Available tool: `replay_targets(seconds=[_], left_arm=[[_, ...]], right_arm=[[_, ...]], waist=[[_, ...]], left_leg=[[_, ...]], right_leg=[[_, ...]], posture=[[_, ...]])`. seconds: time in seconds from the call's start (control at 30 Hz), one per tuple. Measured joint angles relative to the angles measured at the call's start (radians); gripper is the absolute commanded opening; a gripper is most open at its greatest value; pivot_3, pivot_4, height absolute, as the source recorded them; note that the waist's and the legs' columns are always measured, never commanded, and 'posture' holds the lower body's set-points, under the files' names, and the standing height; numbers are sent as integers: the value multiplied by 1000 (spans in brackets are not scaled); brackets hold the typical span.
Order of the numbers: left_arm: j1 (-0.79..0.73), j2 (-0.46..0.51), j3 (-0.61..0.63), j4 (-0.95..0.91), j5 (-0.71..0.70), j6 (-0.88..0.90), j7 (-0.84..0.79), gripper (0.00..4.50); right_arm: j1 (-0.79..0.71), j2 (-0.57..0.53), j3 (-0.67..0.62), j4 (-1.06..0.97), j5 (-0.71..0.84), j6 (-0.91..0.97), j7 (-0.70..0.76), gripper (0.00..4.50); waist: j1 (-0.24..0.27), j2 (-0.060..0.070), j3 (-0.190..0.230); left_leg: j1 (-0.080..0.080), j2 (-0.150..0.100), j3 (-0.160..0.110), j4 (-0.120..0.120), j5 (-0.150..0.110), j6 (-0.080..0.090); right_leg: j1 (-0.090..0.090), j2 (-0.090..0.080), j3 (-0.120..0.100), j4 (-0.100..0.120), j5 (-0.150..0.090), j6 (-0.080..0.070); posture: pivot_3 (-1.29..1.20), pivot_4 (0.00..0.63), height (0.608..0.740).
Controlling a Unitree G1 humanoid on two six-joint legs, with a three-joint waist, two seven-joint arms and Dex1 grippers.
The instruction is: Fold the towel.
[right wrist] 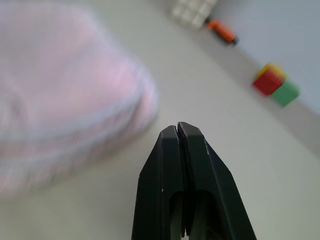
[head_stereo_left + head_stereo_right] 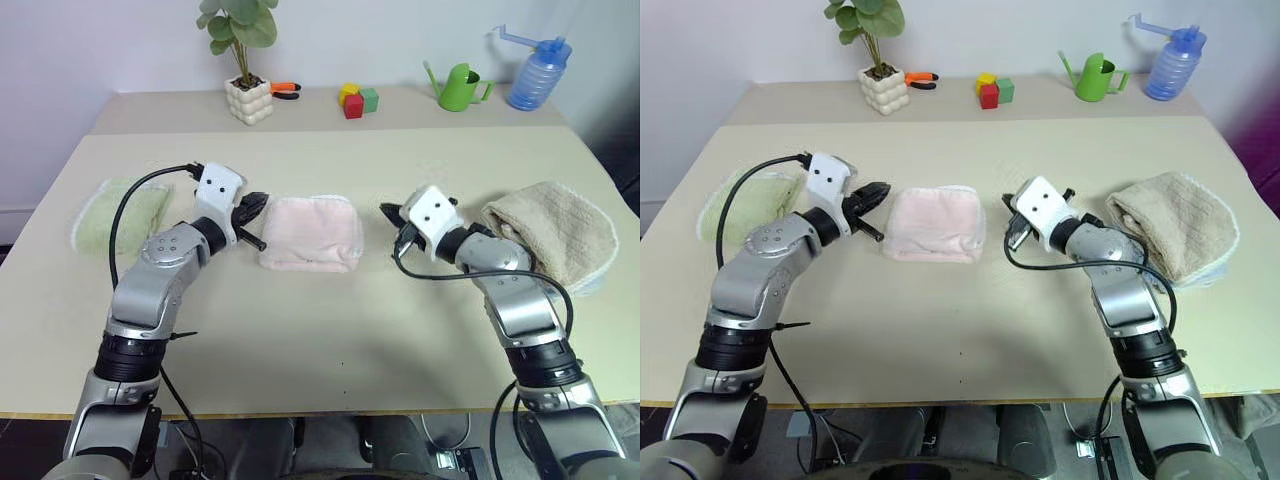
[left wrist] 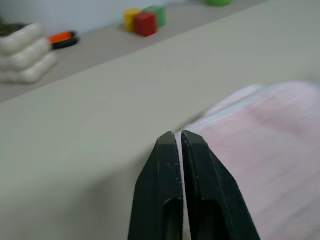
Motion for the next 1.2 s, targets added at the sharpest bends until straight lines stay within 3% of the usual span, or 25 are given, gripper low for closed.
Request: replay_targets(seconds=[0.37,0.53,0.73,0.77,0.8,0.9,1.03,1.07,1.13,1.2], left_arm=[[17,-79,-102,138,51,-79,-103,80],[17,-121,-125,229,99,-140,-89,80],[28,-141,-122,239,122,-176,-78,80],[36,-149,-109,226,114,-172,-75,0],[44,-155,-91,210,100,-164,-70,0],[51,-164,-10,156,41,-108,-43,831],[47,-147,150,91,-70,48,12,2852],[48,-137,184,79,-98,105,28,3421],[52,-136,222,63,-137,191,46,4375],[59,-157,259,56,-195,296,72,4451]], right_arm=[[-57,194,92,104,60,93,8,0],[-45,197,141,234,15,98,-11,0],[-41,193,145,232,-4,82,-20,0],[-33,193,139,213,5,86,-17,507],[-25,189,132,188,15,91,-9,686],[-17,155,117,113,41,99,23,2130],[-4,70,105,17,48,95,72,4235],[3,48,104,-4,48,83,85,4500],[19,26,108,-28,38,52,99,4500],[26,9,129,-48,16,-6,111,4500]], waist=[[-4,0,0],[-3,0,0],[-3,1,-1],[-3,1,-1],[-3,1,-1],[-5,1,-1],[-7,1,-1],[-8,1,-1],[-8,1,-1],[-8,0,-1]], left_leg=[[0,0,0,0,0,0],[0,-1,0,0,0,0],[0,-1,0,0,0,0],[0,-1,0,0,0,0],[0,-1,0,0,0,0],[0,0,0,0,0,0],[-1,0,0,0,0,0],[-1,0,0,0,0,0],[-1,0,0,0,0,0],[-1,0,0,1,0,0]], right_leg=[[0,0,0,1,0,0],[-1,0,0,1,0,0],[0,0,0,2,0,0],[0,-1,0,2,0,0],[-1,0,0,1,0,0],[-1,0,0,2,0,0],[-1,0,0,2,0,0],[-1,0,0,2,0,0],[-1,0,0,2,0,0],[-1,0,0,2,0,0]], posture=[[0,150,732],[0,150,732],[0,150,732],[0,150,732],[0,150,732],[0,150,732],[0,150,732],[0,150,732],[0,150,732],[0,150,732]])
